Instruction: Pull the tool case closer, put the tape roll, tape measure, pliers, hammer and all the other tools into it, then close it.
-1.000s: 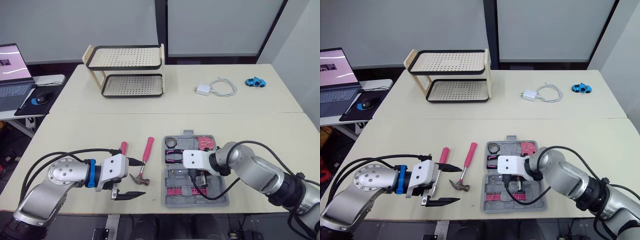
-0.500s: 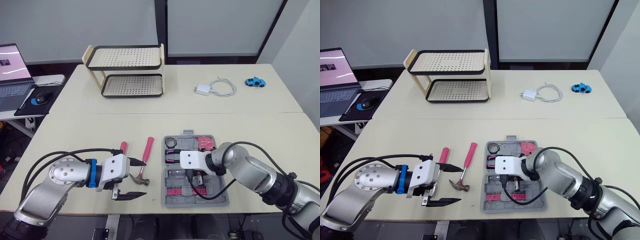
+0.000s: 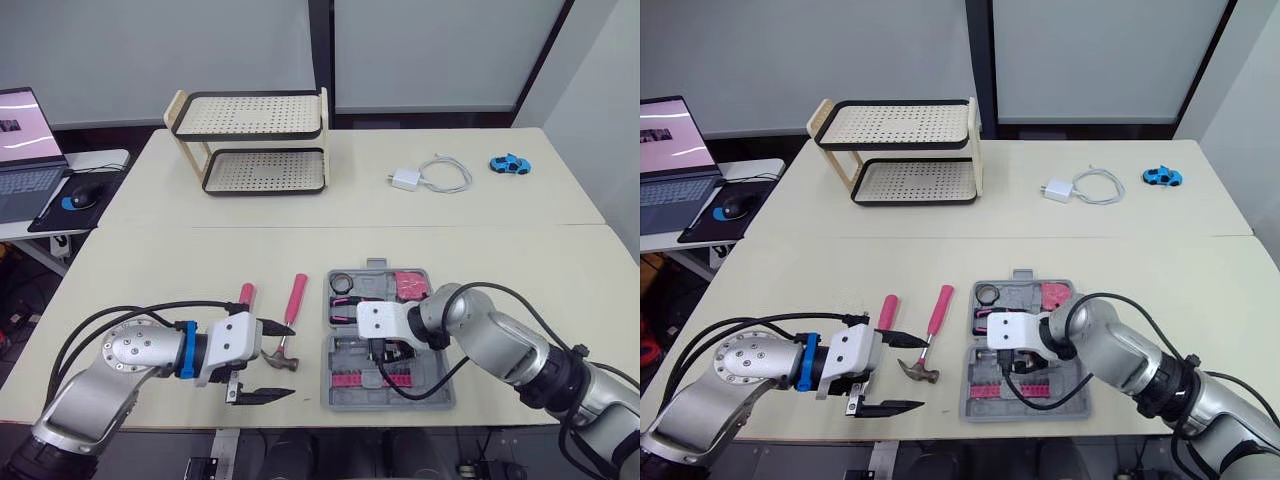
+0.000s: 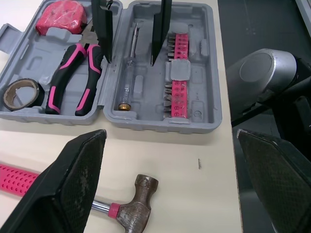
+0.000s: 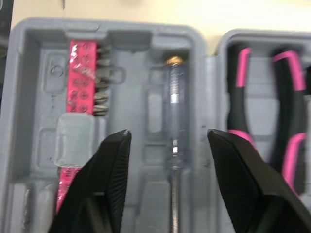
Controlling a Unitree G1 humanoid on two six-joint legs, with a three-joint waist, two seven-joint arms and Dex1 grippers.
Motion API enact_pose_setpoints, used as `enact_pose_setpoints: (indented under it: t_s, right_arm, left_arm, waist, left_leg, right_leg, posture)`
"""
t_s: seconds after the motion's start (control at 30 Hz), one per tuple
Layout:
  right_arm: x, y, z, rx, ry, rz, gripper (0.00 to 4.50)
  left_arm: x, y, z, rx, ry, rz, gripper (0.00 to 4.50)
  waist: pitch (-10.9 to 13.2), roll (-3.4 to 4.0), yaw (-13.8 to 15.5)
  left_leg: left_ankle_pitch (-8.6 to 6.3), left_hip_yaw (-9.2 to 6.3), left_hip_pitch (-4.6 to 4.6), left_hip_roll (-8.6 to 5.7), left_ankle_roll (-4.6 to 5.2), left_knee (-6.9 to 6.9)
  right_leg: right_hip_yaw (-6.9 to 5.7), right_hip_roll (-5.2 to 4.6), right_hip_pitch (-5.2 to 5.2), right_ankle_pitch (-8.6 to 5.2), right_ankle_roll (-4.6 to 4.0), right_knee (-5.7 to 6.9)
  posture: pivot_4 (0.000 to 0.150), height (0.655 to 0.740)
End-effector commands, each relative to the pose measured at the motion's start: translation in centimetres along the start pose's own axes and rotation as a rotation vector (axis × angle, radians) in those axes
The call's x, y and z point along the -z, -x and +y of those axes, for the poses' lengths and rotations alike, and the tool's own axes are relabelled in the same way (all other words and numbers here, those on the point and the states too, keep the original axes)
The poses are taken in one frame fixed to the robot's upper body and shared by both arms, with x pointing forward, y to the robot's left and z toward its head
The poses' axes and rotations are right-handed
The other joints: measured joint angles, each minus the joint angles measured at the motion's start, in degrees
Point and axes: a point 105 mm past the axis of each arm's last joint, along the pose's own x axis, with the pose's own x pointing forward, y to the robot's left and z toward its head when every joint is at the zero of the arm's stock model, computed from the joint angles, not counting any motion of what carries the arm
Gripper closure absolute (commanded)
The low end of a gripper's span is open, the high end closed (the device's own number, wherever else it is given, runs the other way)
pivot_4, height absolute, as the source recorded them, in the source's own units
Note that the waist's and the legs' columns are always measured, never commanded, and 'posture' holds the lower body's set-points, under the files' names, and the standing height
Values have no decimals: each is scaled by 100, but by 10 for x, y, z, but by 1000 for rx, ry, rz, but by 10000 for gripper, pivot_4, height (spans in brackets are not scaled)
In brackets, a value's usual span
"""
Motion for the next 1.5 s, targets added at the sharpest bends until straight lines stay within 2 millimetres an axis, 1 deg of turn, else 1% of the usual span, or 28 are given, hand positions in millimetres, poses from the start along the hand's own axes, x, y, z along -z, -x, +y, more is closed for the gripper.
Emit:
enact_pose_setpoints:
  t_s: [0.03, 0.17, 0.2, 0.23, 0.27, 0.3, 0.33, 0.37, 0.4, 0.43, 0.73, 1.1, 1.17, 1.27, 1.37, 1.43, 1.5]
  right_arm:
    - [-15, 17, -2, 18, 34, -66, 19752]
    - [-14, 23, -6, 53, 40, -95, 19752]
    - [-12, 23, -6, 59, 34, -98, 23687]
    - [-10, 22, -5, 59, 30, -99, 25644]
    - [-8, 21, -4, 61, 25, -100, 28530]
    - [-6, 19, -3, 61, 19, -99, 33077]
    - [-3, 17, -2, 58, 15, -95, 35584]
    - [-1, 15, -2, 60, 11, -92, 39481]
    - [1, 13, -1, 60, 5, -90, 44160]
    - [2, 12, -1, 60, -1, -87, 44680]
    - [15, -3, 0, 56, -40, -52, 44680]
    - [35, -14, 5, 37, -74, 12, 44680]
    - [36, -15, 6, 37, -79, 11, 44680]
    - [32, -13, 4, 45, -67, -9, 44680]
    - [22, -7, 1, 55, -55, -61, 44680]
    - [12, 1, -2, 68, -58, -113, 44680]
    - [2, 14, -2, 79, -64, -168, 44680]
  left_arm:
    - [-5, 0, 1, -9, -28, -13, 0]
    - [-6, -1, 1, -15, -25, -18, 0]
    - [-6, -1, 2, -16, -24, -19, 0]
    - [-7, -1, 2, -17, -24, -20, 0]
    - [-7, -1, 2, -18, -23, -21, 0]
    - [-7, 0, 2, -18, -23, -21, 0]
    - [-7, 0, 2, -19, -23, -21, 0]
    - [-7, 0, 2, -20, -22, -22, 0]
    - [-7, 0, 2, -20, -22, -22, 0]
    - [-7, 0, 2, -20, -22, -23, 0]
    - [-4, 0, 2, -25, -11, -22, 0]
    - [0, 0, 0, -27, -3, -17, 0]
    - [0, 0, -1, -27, -1, -17, 0]
    - [1, 0, -1, -29, 3, -16, 0]
    - [2, 2, -1, -42, 16, -21, 0]
    - [2, 6, 1, -56, 29, -29, 0]
    - [1, 14, 7, -94, 65, -47, 0]
  waist:
    - [0, 0, 1]
    - [0, 0, 1]
    - [0, 0, 3]
    - [0, 0, 3]
    - [0, 0, 2]
    - [0, 0, 2]
    - [0, 0, 2]
    - [0, 0, 2]
    - [0, 0, 2]
    - [0, 0, 2]
    - [0, 0, 1]
    - [-1, -1, 2]
    - [-2, -3, 2]
    - [-3, -2, 2]
    - [-3, -2, 2]
    - [-2, -2, 2]
    - [-2, -1, 3]
  left_leg:
    - [0, 0, 0, 0, 0, 0]
    - [0, 1, 0, 0, 0, 0]
    - [0, 0, 0, 0, 0, 0]
    - [0, 0, 0, 0, 0, -1]
    - [0, 0, 0, 0, 0, -1]
    - [0, 2, 0, 0, 0, -1]
    - [0, 2, 0, 0, 0, -1]
    - [0, 2, 0, 0, 0, -1]
    - [0, 2, 0, 0, 0, -1]
    - [0, 2, 0, 0, 0, 0]
    - [0, 2, 1, 1, 0, 0]
    - [0, 2, 1, 0, 0, 0]
    - [0, 1, 2, 0, 0, 0]
    - [0, 1, 4, 0, 0, 0]
    - [0, 1, 4, 1, 0, 0]
    - [0, 1, 3, 0, 0, 0]
    - [0, 1, 2, 0, 0, 0]
  right_leg:
    - [0, 0, 0, 0, 0, -1]
    - [1, 0, 0, 0, 0, -1]
    - [0, 0, 1, 0, 0, -1]
    - [-1, 0, 1, 0, 0, -1]
    - [0, 0, 1, 0, 0, -1]
    - [2, 0, 0, 0, 0, -1]
    - [1, 0, 1, 0, 0, 0]
    - [1, 0, 1, 0, 0, -1]
    - [1, 0, 0, 0, 0, 0]
    - [1, 0, 1, 0, 0, 0]
    - [1, 0, 0, 0, 0, 0]
    - [1, 0, 2, 0, 0, 0]
    - [1, 0, 3, 0, 0, 0]
    - [0, 0, 4, 0, 0, 0]
    - [1, 1, 4, 0, 0, 0]
    - [1, 1, 4, 0, 0, 0]
    - [2, 0, 2, 0, 0, 0]
  posture:
    - [1500, 7400]
    - [1500, 7400]
    - [1500, 7400]
    - [1500, 7400]
    - [1500, 7400]
    - [1500, 7400]
    - [1500, 7400]
    - [1500, 7400]
    - [1500, 7400]
    - [1500, 7400]
    - [1500, 7400]
    - [1500, 7400]
    - [1500, 7400]
    - [1500, 7400]
    - [1500, 7400]
    - [1500, 7400]
    - [1500, 7400]
